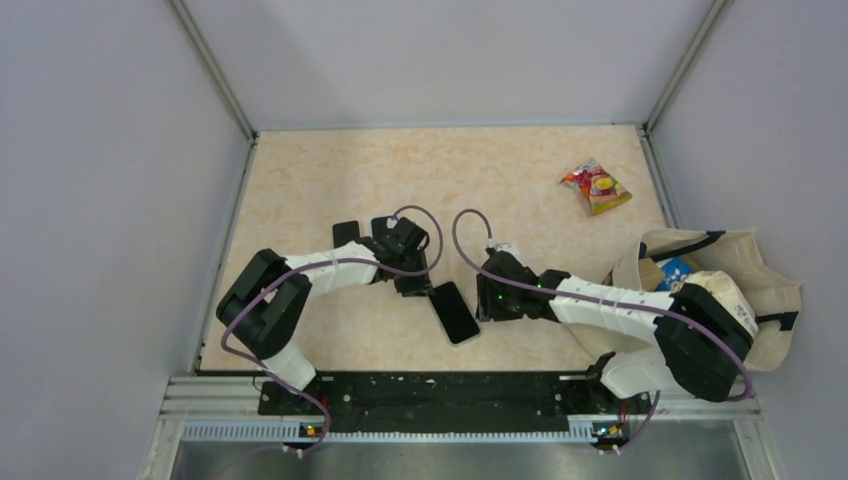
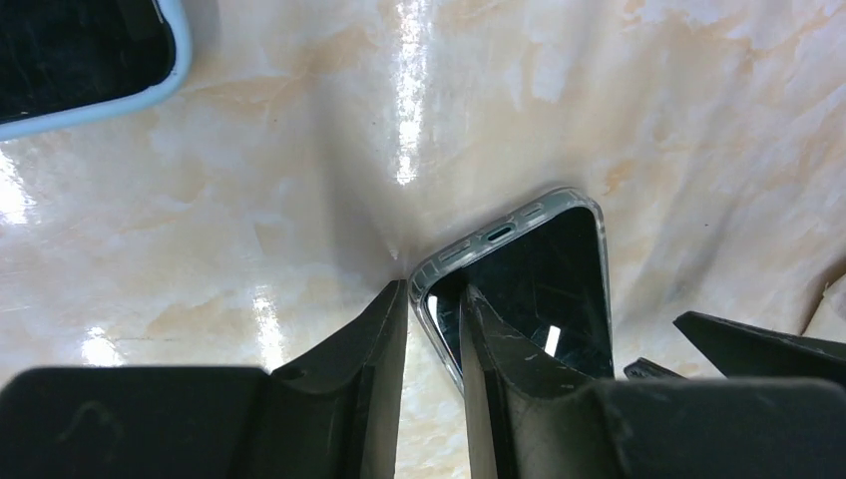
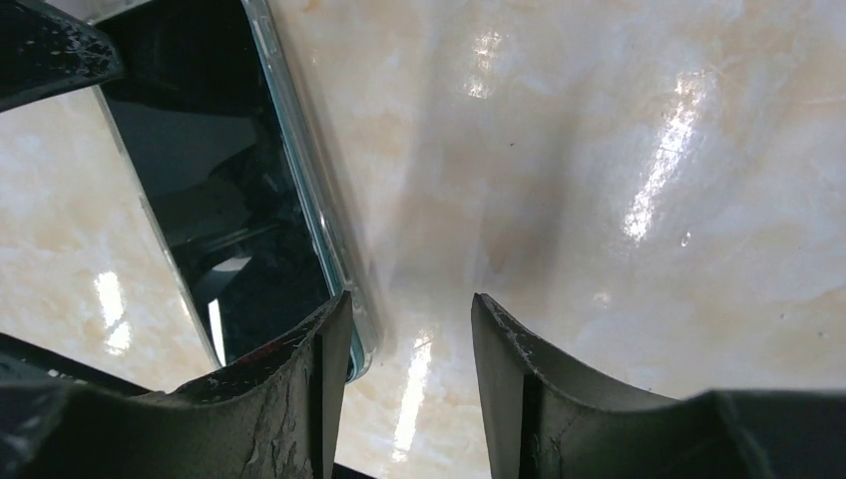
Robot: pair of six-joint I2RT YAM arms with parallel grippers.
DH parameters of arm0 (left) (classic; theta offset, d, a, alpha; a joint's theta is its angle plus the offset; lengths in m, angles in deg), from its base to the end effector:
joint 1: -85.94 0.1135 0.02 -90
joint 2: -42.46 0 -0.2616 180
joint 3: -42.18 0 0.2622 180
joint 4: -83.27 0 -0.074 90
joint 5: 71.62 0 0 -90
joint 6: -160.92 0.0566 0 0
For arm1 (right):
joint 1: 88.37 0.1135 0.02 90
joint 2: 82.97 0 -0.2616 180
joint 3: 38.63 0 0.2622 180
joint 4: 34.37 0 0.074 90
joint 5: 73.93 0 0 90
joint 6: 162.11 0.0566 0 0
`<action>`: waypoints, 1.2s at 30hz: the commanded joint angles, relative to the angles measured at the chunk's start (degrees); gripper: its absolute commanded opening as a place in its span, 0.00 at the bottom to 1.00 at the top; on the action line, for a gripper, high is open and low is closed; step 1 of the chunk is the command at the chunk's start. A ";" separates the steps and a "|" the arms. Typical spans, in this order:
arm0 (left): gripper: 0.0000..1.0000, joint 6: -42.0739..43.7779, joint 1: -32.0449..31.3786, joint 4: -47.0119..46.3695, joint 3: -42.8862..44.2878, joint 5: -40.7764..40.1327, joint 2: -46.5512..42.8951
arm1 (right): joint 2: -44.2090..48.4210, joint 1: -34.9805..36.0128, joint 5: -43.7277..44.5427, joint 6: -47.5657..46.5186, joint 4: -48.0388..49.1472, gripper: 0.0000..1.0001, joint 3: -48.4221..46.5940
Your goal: Put the phone into the phone case
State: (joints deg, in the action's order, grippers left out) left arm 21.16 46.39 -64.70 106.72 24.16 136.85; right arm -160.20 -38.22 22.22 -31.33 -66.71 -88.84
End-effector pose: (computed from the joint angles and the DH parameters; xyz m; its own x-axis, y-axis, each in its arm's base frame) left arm 0.2499 -0.2138 0.1289 -0.9508 -0.1997 -0.2367 -0.0862 0.9047 -0.4172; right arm 0.1726 0.1974 0.1374 -0.8932 -0.0567 -0.4461 -0.1914 0.9456 0.2631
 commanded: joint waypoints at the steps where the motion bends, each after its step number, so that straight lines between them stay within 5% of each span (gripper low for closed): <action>1: 0.31 1.07 -1.01 -1.16 -1.03 -0.53 -2.00 | 4.32 0.05 1.32 2.11 -1.42 0.47 -0.85; 8: 0.38 -3.60 -7.50 -2.59 -5.21 -0.17 -7.01 | 5.96 1.18 -2.04 2.21 0.55 0.45 -0.87; 15: 0.39 -7.24 -12.38 -3.84 -5.47 -1.64 -5.65 | 2.92 3.13 -2.58 1.84 0.85 0.30 -0.45; 22: 0.38 -7.48 -13.01 -3.34 -5.25 -2.23 -4.77 | 1.62 3.82 -1.66 1.54 -1.27 0.18 -0.25; 36: 0.38 -7.11 -13.01 -3.08 -4.37 -2.07 -3.43 | -0.34 6.80 -1.70 1.66 -0.46 0.14 0.50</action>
State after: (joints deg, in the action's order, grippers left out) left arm 14.23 33.71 -66.03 101.36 22.80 132.35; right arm -159.24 -32.78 19.91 -29.87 -67.74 -88.84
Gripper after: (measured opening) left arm 0.380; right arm 0.156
